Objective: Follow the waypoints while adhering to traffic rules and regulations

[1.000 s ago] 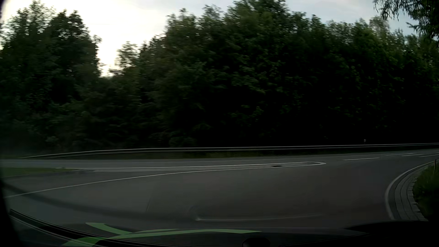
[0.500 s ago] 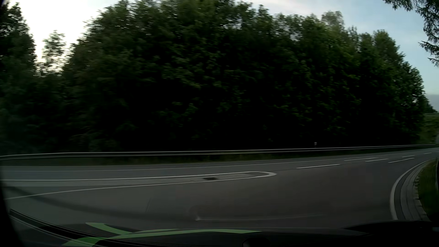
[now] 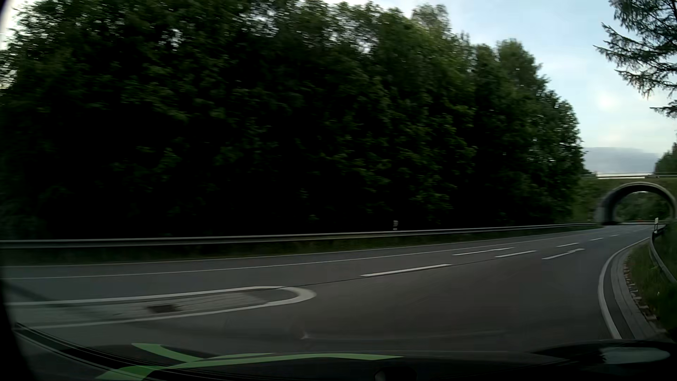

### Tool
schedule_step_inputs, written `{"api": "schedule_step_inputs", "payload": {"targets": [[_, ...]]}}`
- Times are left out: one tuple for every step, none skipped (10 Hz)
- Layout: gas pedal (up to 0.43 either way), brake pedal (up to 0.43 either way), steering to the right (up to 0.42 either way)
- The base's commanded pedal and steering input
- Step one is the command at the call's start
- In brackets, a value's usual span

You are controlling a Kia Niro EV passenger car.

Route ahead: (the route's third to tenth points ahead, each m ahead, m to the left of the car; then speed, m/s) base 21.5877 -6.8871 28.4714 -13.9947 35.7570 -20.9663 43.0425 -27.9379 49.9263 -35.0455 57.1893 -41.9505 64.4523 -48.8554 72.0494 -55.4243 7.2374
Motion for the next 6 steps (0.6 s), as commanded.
{"api": "schedule_step_inputs", "payload": {"targets": [[0.157, 0.000, 0.280], [0.177, 0.000, 0.278], [0.177, 0.000, 0.277], [0.177, 0.000, 0.271], [0.177, 0.000, 0.263], [0.177, 0.000, 0.251]]}}
